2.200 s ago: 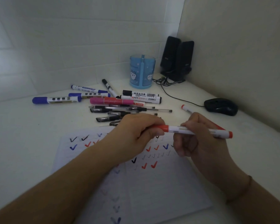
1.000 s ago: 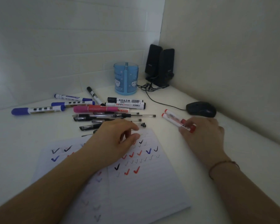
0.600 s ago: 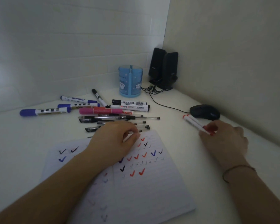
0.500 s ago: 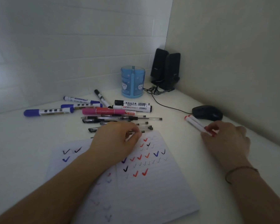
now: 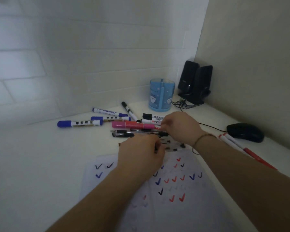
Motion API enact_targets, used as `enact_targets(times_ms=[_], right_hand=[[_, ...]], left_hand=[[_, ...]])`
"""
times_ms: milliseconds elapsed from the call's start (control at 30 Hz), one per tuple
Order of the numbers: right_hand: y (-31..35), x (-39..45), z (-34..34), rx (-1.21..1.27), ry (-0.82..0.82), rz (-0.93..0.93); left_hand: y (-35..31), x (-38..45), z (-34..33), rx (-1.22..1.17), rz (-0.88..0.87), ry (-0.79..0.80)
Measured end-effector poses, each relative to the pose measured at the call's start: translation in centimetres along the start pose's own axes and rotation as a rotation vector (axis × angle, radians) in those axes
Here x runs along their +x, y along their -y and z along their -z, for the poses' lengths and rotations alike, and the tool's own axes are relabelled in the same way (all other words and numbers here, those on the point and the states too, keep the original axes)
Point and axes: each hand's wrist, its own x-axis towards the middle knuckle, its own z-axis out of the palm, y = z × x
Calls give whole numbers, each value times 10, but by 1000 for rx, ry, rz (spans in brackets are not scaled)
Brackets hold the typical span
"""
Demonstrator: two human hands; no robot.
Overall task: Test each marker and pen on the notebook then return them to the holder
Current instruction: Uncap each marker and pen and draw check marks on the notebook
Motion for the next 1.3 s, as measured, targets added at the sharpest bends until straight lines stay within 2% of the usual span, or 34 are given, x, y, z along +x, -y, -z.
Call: enact_targets(times_ms=[200,333,467,600,667,767,833,933,1033,1167,1300], right_hand=[[6,20,-14,-173,12,-13],[0,15,-13,-283,-80,38],[-11,-9,15,-82,-211,-83],[-23,-68,49,206,-226,-72],[-25,-103,61,425,-209,-76],[-23,-138,65,860,-334,-156],[-21,-148,60,1059,-375,-229],[-16,-150,53,1273,-264,-244],[-7,-151,45,1273,-76,-151],[-2,-150,35,1324,-118,-127],[-6,-151,37,1411,-84,-89]], left_hand=[[0,0,-3,-1,-20,-38],[0,-1,1,-37,-23,-39],[2,-2,6,-85,-20,-80],[-1,-2,5,-88,-84,-337],[-5,-4,8,-41,-186,-387],[-14,-8,9,-135,-381,-257],[-21,-12,10,-219,-433,-137],[-27,-15,11,-356,-452,49],[-31,-21,9,-427,-554,157],[-35,-23,5,-390,-588,193],[-36,-18,10,-328,-652,144]])
